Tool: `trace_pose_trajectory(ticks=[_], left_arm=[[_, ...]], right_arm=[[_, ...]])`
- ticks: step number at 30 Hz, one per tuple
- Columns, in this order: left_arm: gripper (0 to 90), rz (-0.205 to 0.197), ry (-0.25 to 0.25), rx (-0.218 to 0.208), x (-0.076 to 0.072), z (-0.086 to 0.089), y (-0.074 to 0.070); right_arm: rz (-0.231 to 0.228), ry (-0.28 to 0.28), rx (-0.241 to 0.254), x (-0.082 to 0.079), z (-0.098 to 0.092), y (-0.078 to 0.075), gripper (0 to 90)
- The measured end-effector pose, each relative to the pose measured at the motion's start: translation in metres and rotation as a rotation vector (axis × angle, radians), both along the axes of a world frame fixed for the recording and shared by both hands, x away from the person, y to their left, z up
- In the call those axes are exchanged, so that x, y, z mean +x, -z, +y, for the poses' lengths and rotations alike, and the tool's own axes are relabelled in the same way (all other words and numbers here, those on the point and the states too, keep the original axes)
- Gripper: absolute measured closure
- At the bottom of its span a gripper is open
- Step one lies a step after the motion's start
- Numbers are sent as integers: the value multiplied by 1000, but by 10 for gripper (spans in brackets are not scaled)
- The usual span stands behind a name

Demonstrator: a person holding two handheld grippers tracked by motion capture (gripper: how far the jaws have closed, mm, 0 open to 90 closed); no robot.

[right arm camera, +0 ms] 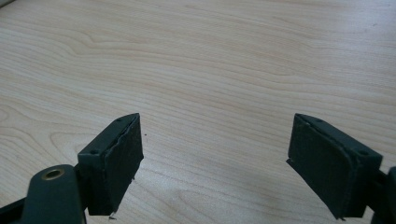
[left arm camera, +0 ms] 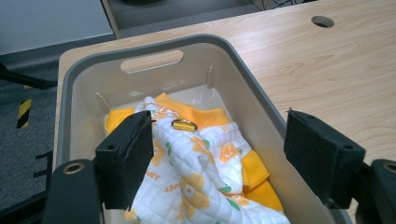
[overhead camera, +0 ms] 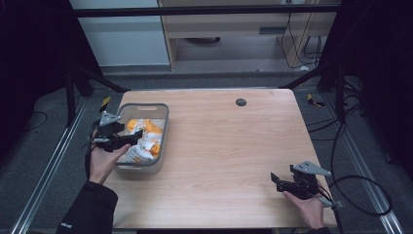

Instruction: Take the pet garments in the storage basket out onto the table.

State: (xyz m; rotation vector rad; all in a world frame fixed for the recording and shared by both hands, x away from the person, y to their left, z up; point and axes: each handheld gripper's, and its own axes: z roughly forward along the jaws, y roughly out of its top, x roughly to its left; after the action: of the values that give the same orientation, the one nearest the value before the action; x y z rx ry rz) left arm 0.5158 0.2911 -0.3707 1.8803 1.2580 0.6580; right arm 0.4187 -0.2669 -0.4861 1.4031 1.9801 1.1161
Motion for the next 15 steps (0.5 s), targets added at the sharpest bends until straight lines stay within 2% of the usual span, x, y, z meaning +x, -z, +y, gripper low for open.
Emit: trace_pose_trajectory(ticks=[15], left_arm=[[239, 90, -6, 52, 22, -2, 5]], right_arm=[[7, -4, 2, 0, 0, 0, 180]])
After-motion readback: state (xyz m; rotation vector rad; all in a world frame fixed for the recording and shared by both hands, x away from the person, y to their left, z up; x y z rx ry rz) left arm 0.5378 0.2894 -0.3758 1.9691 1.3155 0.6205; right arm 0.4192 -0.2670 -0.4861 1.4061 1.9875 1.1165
